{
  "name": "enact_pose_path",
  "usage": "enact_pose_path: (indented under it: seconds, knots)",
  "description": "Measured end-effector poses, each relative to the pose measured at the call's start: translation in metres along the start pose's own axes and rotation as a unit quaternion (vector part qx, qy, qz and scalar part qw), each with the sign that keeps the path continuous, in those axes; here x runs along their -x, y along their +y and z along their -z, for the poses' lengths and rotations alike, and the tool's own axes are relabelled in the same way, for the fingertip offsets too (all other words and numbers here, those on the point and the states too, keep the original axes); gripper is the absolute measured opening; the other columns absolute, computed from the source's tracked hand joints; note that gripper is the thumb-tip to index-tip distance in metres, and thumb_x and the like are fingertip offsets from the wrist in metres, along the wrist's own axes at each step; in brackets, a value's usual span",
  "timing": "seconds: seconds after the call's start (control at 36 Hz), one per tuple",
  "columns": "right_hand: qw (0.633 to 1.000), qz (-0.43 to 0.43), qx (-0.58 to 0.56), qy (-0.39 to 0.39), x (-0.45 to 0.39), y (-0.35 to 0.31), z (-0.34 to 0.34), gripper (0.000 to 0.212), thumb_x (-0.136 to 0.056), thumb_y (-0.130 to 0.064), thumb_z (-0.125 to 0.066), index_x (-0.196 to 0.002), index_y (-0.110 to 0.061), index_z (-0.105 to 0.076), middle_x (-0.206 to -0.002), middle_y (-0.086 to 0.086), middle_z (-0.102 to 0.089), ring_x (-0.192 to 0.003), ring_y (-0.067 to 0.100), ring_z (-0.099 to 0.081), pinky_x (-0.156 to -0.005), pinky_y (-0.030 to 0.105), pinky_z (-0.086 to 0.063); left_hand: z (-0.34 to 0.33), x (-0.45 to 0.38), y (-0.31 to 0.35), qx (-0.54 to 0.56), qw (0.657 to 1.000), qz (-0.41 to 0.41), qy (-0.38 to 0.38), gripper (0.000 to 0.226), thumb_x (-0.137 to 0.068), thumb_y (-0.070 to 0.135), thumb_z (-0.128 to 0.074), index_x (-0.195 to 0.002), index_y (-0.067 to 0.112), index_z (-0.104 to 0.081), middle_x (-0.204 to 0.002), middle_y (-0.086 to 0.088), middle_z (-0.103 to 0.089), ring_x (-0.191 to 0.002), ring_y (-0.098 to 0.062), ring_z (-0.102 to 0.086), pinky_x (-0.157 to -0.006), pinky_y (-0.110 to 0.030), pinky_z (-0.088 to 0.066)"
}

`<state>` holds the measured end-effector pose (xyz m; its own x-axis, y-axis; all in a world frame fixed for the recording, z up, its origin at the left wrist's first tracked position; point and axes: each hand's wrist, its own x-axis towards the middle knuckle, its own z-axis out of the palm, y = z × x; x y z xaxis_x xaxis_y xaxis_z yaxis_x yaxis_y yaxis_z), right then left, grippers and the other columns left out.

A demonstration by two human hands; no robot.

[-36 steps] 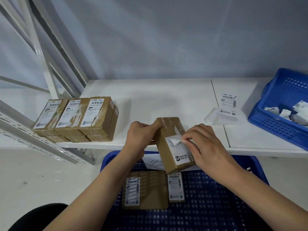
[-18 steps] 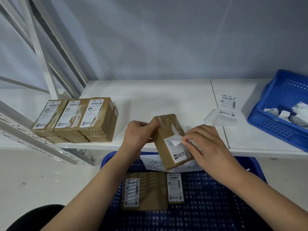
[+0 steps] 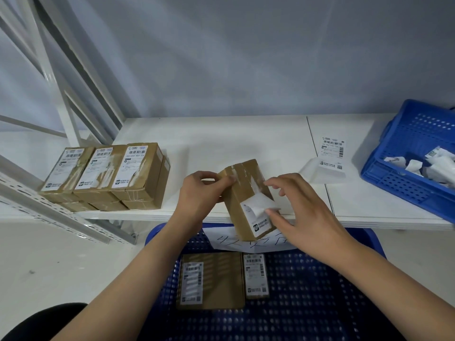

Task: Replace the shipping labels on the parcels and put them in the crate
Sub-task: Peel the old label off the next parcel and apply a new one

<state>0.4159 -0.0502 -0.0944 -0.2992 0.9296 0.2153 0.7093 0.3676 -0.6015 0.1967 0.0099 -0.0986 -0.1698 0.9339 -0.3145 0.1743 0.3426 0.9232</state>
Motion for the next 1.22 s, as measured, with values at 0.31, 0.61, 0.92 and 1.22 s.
enact_pose_path:
  seconds: [0.31,0.61,0.92,1.22]
  knots:
    - [0.997,-0.053,-0.053,0.032,-0.003,0.010,-0.005,0.027,-0.095,-0.025,-0.066,-0.122,-0.025,-0.059,-0.108,-0.014,-0.057,-0.102,-0.002,-0.053,-0.088,0.007,-0.040,0.006,0.004,0.005,0.042,0.999,0.010,-0.030,0.038,-0.083,0.024,-0.083,-0.115,0.014,-0.066,-0.099,-0.005,-0.079,-0.094,-0.021,-0.076,-0.093,-0.039,-0.060]
    - [0.888,-0.305,-0.343,0.026,-0.015,0.013,0.004,0.048,-0.085,-0.045,-0.074,-0.130,-0.032,-0.061,-0.109,-0.008,-0.073,-0.094,0.008,-0.072,-0.085,0.038,-0.059,-0.009,0.025,0.016,0.117,0.976,0.014,-0.185,0.037,-0.091,0.020,-0.075,-0.124,0.011,-0.062,-0.109,-0.009,-0.078,-0.105,-0.023,-0.074,-0.101,-0.035,-0.054]
    - [0.851,-0.339,-0.391,0.090,-0.019,0.017,0.005,0.040,-0.084,-0.036,-0.078,-0.120,-0.026,-0.064,-0.099,0.001,-0.071,-0.084,0.006,-0.072,-0.074,0.020,-0.050,-0.021,0.028,0.003,0.040,0.984,0.041,-0.166,0.055,-0.086,0.032,-0.081,-0.135,0.016,-0.060,-0.117,-0.004,-0.073,-0.105,-0.016,-0.073,-0.096,-0.032,-0.058]
    - [0.864,-0.339,-0.364,0.072,-0.017,0.016,0.001,0.043,-0.086,-0.041,-0.076,-0.124,-0.031,-0.058,-0.101,0.004,-0.074,-0.089,0.012,-0.072,-0.076,0.025,-0.053,-0.022,0.027,0.000,0.047,0.983,0.063,-0.168,0.044,-0.086,0.025,-0.081,-0.124,0.010,-0.063,-0.110,-0.007,-0.076,-0.095,-0.018,-0.076,-0.088,-0.034,-0.062]
